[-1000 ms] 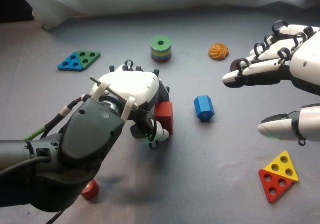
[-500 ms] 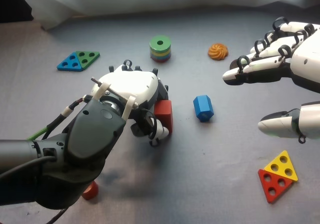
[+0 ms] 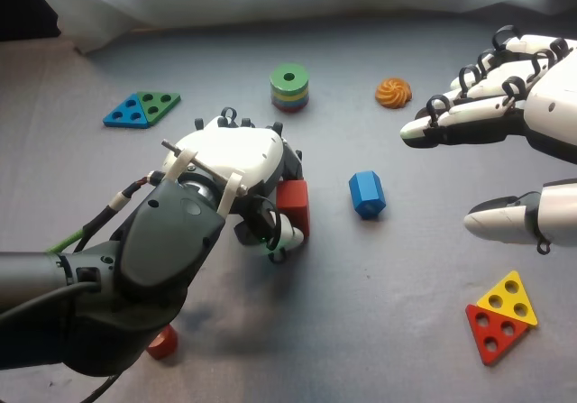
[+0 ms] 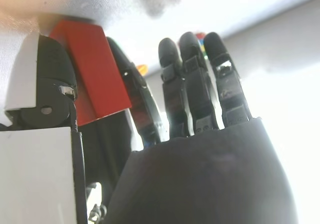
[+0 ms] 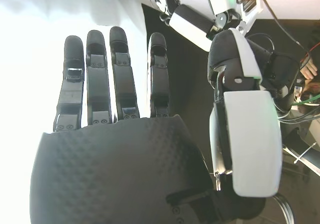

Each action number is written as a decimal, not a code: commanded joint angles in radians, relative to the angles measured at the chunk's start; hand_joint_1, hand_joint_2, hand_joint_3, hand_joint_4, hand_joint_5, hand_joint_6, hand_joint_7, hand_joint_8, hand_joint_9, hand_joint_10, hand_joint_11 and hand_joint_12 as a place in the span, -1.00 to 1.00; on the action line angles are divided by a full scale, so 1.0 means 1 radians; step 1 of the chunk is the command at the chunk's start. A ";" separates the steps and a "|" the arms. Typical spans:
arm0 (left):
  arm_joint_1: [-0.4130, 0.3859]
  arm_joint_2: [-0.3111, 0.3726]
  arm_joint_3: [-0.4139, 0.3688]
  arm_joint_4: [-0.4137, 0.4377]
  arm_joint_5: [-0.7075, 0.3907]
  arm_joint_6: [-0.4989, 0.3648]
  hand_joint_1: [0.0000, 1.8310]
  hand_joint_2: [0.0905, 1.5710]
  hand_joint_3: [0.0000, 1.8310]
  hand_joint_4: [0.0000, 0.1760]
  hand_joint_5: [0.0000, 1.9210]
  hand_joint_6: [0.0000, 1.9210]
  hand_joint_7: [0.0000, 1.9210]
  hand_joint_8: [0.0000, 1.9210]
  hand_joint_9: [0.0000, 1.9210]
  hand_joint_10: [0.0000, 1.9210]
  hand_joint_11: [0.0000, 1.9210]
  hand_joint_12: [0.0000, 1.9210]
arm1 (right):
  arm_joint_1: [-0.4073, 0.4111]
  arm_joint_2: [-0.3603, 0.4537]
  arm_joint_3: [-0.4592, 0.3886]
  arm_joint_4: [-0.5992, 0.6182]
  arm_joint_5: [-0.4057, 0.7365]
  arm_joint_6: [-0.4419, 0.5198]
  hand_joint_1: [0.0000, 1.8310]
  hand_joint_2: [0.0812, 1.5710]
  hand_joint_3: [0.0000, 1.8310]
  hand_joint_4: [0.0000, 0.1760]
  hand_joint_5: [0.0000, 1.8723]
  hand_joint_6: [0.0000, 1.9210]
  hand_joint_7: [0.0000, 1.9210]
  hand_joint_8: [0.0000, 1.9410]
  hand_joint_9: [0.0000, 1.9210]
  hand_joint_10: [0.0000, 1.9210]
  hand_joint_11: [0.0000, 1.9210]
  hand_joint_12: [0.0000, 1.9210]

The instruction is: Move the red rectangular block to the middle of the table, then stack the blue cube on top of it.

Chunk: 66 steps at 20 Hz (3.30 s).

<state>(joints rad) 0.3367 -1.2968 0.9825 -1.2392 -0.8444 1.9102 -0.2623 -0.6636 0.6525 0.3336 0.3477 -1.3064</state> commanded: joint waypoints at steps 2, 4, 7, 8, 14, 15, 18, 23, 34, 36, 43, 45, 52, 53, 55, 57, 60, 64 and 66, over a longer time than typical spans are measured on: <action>0.001 0.006 -0.001 0.062 -0.053 -0.002 -0.12 0.41 -1.00 -0.17 -0.21 -0.39 -0.59 -1.00 -0.70 -1.00 -1.00 -0.33 | 0.006 0.010 -0.001 -0.003 0.113 0.004 -0.53 0.46 -1.00 -1.00 -0.65 -1.00 -0.66 -1.00 -0.72 -1.00 -1.00 -0.36; 0.004 0.006 -0.002 0.063 -0.053 -0.005 -0.18 0.39 -1.00 -0.61 -0.11 -0.89 -0.60 -1.00 -0.69 -1.00 -1.00 -0.34 | 0.005 0.010 -0.001 -0.002 0.114 0.004 -0.50 0.45 -1.00 -1.00 -0.64 -0.99 -0.64 -0.99 -0.71 -0.99 -1.00 -0.32; 0.006 0.006 -0.003 0.064 -0.053 -0.007 -0.19 0.39 -1.00 -0.71 -0.11 -0.97 -0.58 -1.00 -0.68 -1.00 -1.00 -0.34 | 0.005 0.010 -0.001 -0.001 0.115 0.005 -0.51 0.45 -1.00 -1.00 -0.64 -1.00 -0.65 -1.00 -0.72 -1.00 -1.00 -0.34; 0.006 0.006 -0.003 0.064 -0.053 -0.007 -0.24 0.41 -1.00 -0.62 -0.15 -1.00 -0.60 -1.00 -0.70 -1.00 -1.00 -0.35 | 0.005 0.010 -0.001 0.000 0.116 0.005 -0.49 0.44 -1.00 -1.00 -0.63 -0.99 -0.64 -1.00 -0.71 -0.99 -1.00 -0.31; 0.005 0.010 -0.008 0.063 -0.053 -0.008 -0.51 0.32 -1.00 -0.25 -0.34 -1.00 -0.66 -1.00 -0.73 -1.00 -1.00 -0.34 | 0.003 0.010 -0.001 0.000 0.116 0.005 -0.49 0.44 -1.00 -1.00 -0.62 -0.99 -0.63 -0.99 -0.69 -0.99 -1.00 -0.29; 0.005 0.015 -0.011 0.063 -0.052 -0.008 -0.55 0.32 -1.00 -0.21 -0.37 -1.00 -0.66 -1.00 -0.73 -1.00 -1.00 -0.33 | 0.003 0.010 -0.001 0.000 0.116 0.004 -0.50 0.44 -1.00 -1.00 -0.62 -0.99 -0.63 -1.00 -0.70 -1.00 -1.00 -0.31; 0.000 0.033 -0.018 0.060 -0.039 -0.007 -0.54 0.30 -1.00 -0.22 -0.47 -1.00 -0.66 -1.00 -0.76 -1.00 -1.00 -0.38 | -0.007 0.009 0.002 0.001 0.141 -0.003 -0.50 0.44 -1.00 -1.00 -0.63 -1.00 -0.64 -1.00 -0.71 -1.00 -1.00 -0.32; -0.034 0.092 -0.035 0.039 0.009 0.031 -0.64 0.26 -1.00 -0.34 -0.72 -1.00 -0.77 -1.00 -0.78 -1.00 -1.00 -0.46 | -0.082 -0.054 0.076 0.091 0.202 0.004 -0.46 0.41 -1.00 -1.00 -0.63 -0.99 -0.64 -0.99 -0.69 -0.99 -1.00 -0.29; -0.094 0.284 -0.050 0.150 0.315 0.022 -0.82 0.41 -1.00 -1.00 -0.77 -1.00 -0.75 -1.00 -0.78 -1.00 -1.00 -0.47 | -0.011 -0.286 0.228 0.506 0.186 -0.368 -0.53 0.19 -1.00 -1.00 -0.84 -1.00 -0.94 -1.00 -0.98 -1.00 -1.00 -0.98; -0.091 0.322 -0.047 0.247 0.387 -0.042 -0.84 0.43 -0.99 -1.00 -0.75 -1.00 -0.74 -1.00 -0.78 -1.00 -1.00 -0.51 | -0.006 -0.328 0.250 0.535 0.187 -0.386 -0.56 0.06 -1.00 -1.00 -0.94 -1.00 -1.00 -1.00 -1.00 -1.00 -1.00 -1.00; -0.026 0.442 -0.076 0.433 0.432 -0.216 -0.96 0.51 -0.99 -1.00 -0.72 -1.00 -0.70 -0.99 -0.75 -0.99 -1.00 -0.48 | 0.036 -0.448 0.341 0.737 0.186 -0.624 -0.38 -0.14 -1.00 0.06 -0.76 -0.97 -1.00 -1.00 -1.00 -1.00 -1.00 -1.00; -0.015 0.464 -0.085 0.367 0.423 -0.148 -0.95 0.52 -0.99 -1.00 -0.73 -1.00 -0.70 -1.00 -0.75 -1.00 -1.00 -0.50 | 0.044 -0.468 0.372 0.839 0.169 -0.662 -0.30 -0.11 -1.00 -0.11 -0.63 -0.96 -1.00 -1.00 -1.00 -1.00 -1.00 -1.00; -0.037 0.471 -0.139 0.038 0.268 0.152 -0.93 0.53 -1.00 -1.00 -0.70 -0.99 -0.66 -0.99 -0.72 -1.00 -1.00 -0.47 | 0.049 -0.505 0.403 0.923 0.144 -0.776 -0.07 -0.10 -0.97 -0.37 -0.30 -0.98 -1.00 -1.00 -1.00 -1.00 -1.00 -1.00; -0.038 0.471 -0.147 0.021 0.242 0.163 -0.92 0.53 -1.00 -1.00 -0.70 -0.99 -0.66 -0.99 -0.72 -0.99 -1.00 -0.47 | 0.049 -0.511 0.409 0.923 0.144 -0.776 -0.06 -0.12 -0.98 -0.37 -0.30 -0.98 -1.00 -1.00 -1.00 -1.00 -1.00 -1.00; -0.053 0.472 -0.170 -0.045 0.198 0.221 -0.92 0.53 -1.00 -1.00 -0.70 -1.00 -0.66 -0.99 -0.72 -0.99 -1.00 -0.47 | 0.053 -0.545 0.445 0.924 0.144 -0.776 -0.08 -0.14 -0.99 -0.30 -0.31 -0.98 -1.00 -1.00 -1.00 -1.00 -1.00 -1.00; -0.057 0.474 -0.190 -0.091 0.167 0.263 -0.92 0.54 -1.00 -1.00 -0.69 -0.99 -0.65 -0.99 -0.71 -0.99 -1.00 -0.47 | 0.063 -0.571 0.474 0.924 0.144 -0.777 -0.11 -0.14 -0.98 -0.36 -0.32 -0.99 -1.00 -1.00 -1.00 -1.00 -1.00 -1.00; -0.054 0.475 -0.216 -0.130 0.133 0.288 -0.91 0.54 -1.00 -1.00 -0.68 -0.99 -0.65 -1.00 -0.71 -1.00 -1.00 -0.48 | 0.071 -0.594 0.492 0.924 0.144 -0.778 -0.09 -0.13 -0.98 -0.65 -0.29 -0.98 -1.00 -1.00 -1.00 -1.00 -1.00 -1.00; -0.051 0.481 -0.240 -0.155 0.114 0.307 -0.90 0.56 -1.00 -1.00 -0.66 -1.00 -0.62 -0.99 -0.69 -0.99 -1.00 -0.41 | 0.062 -0.617 0.503 0.924 0.154 -0.779 -0.10 -0.11 -0.98 -0.71 -0.27 -0.97 -1.00 -1.00 -1.00 -1.00 -1.00 -1.00; -0.049 0.483 -0.245 -0.155 0.112 0.307 -0.92 0.56 -1.00 -1.00 -0.66 -1.00 -0.62 -1.00 -0.69 -1.00 -1.00 -0.42 | 0.061 -0.627 0.509 0.924 0.154 -0.782 -0.09 -0.10 -0.98 -0.69 -0.25 -0.97 -1.00 -1.00 -1.00 -1.00 -1.00 -1.00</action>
<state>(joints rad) 0.2916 -0.8284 0.7372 -1.4414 -0.6842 2.2173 -0.2043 -1.3022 1.1599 1.2907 0.4511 -2.0888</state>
